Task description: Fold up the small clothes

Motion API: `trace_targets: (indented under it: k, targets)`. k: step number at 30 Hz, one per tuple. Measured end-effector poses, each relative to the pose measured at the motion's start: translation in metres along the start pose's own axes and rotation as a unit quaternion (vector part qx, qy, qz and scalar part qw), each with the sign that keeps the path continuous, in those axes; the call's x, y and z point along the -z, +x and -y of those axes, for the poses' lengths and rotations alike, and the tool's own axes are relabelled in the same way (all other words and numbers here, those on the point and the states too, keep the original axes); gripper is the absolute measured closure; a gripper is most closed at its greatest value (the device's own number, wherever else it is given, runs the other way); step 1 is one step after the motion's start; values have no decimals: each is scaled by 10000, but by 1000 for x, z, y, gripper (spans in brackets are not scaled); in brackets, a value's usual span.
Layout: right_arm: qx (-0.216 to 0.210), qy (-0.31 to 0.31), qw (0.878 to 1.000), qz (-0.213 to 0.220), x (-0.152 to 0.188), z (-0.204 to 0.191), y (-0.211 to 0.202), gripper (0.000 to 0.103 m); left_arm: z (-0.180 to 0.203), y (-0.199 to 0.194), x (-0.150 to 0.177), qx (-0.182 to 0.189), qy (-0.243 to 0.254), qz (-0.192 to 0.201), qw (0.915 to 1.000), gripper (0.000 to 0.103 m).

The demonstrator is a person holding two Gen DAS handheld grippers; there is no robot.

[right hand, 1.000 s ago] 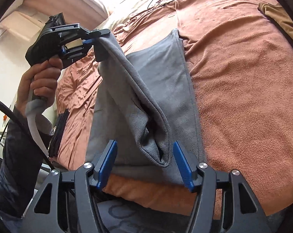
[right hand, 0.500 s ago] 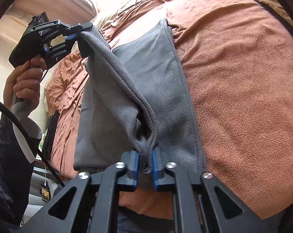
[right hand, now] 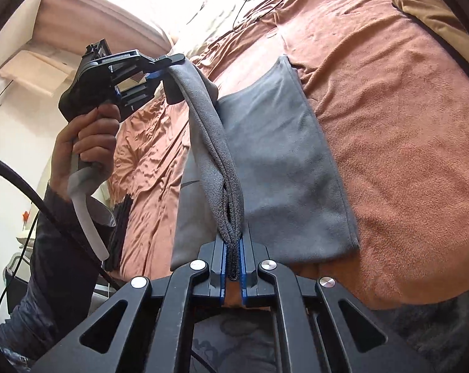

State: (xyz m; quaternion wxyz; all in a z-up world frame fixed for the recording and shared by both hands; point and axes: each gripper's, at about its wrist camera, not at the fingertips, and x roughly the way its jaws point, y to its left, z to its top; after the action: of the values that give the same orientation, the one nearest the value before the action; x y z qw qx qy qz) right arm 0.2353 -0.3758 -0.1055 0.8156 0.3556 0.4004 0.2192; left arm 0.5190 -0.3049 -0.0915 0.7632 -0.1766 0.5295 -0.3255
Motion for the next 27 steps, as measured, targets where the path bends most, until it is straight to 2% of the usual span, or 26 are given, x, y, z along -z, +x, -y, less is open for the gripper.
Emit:
trace_targets:
  k: [10,17,19,23,27]
  targets:
    - [426,716,9965,-110,6,63,20,100,-5,80,3,-203,-6,-426,9989,94]
    - [616,721,9954,-154,7,67,31,100,-10,120,-3,-430,-10,-570,9975,93]
    - [643,705,9953,-154,6,65,30,100,-11,120,-6,-393,-53,-477,9981,89]
    - [690,652,9954,-146,4,62,34,100,-17,99,-14,-169,-219,-98,9996,71]
    - [739,607,9953,-117,6,58,33,100,-28,67,-20,-204,-183,140,9995,64]
